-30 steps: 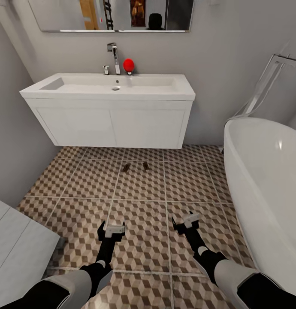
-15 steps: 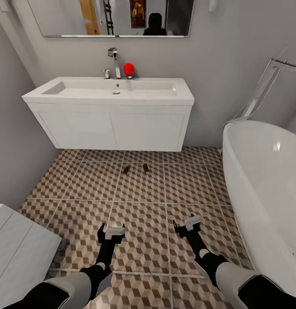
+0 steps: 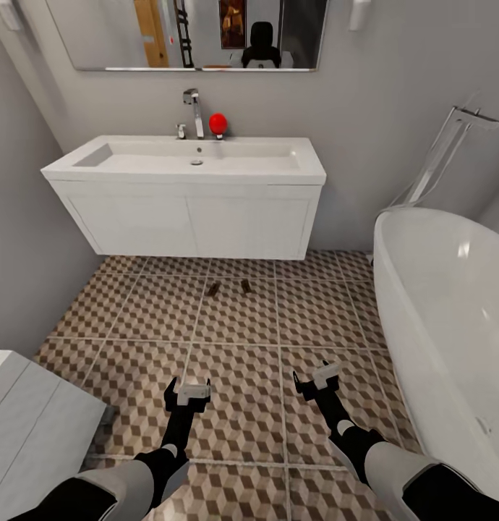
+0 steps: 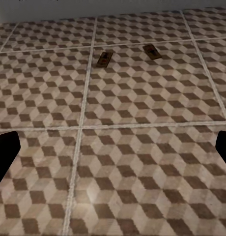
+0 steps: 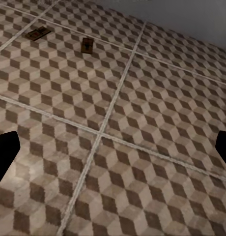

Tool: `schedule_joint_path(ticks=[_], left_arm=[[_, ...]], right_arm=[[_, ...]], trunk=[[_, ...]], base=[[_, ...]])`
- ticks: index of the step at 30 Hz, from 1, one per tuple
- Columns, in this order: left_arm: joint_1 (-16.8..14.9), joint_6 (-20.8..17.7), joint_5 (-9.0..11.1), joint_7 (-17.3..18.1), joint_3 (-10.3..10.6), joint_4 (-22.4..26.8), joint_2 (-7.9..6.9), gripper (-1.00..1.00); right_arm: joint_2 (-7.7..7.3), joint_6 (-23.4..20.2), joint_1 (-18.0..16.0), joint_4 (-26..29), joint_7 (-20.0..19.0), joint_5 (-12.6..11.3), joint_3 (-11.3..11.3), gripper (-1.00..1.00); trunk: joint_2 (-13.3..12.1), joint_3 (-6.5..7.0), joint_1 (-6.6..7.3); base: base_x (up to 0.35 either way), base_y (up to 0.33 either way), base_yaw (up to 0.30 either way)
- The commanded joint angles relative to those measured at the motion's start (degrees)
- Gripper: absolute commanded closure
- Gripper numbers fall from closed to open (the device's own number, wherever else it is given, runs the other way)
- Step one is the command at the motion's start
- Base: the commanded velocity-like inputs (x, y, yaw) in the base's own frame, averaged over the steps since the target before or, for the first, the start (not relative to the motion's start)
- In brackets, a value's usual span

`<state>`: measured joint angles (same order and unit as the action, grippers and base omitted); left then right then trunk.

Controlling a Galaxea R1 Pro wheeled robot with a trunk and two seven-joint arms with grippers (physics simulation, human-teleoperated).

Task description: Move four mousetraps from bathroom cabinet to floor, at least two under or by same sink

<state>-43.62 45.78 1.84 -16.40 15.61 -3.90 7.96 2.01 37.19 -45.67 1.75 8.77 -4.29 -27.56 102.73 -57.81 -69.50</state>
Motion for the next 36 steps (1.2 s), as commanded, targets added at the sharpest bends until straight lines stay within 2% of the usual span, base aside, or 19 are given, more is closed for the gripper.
schedule_joint_path(ticks=[1, 36], left_arm=[[-0.1, 0.3, 0.2, -0.3, 0.5, -0.2, 0.04, -1.00], [0.0, 0.2, 0.2, -0.3, 0.5, -0.2, 0.04, -1.00]], right_arm=[[0.01, 0.2, 0.0, -0.1, 0.2, -0.4, -0.5, -1.00], [0.05, 0.2, 0.1, -0.1, 0.2, -0.5, -0.6, -1.00]], trunk=[[-0.4, 0.15, 0.23], [-14.4, 6.43, 7.92]], base=[[0.000, 0.000, 0.000], [0.000, 0.000, 0.000]])
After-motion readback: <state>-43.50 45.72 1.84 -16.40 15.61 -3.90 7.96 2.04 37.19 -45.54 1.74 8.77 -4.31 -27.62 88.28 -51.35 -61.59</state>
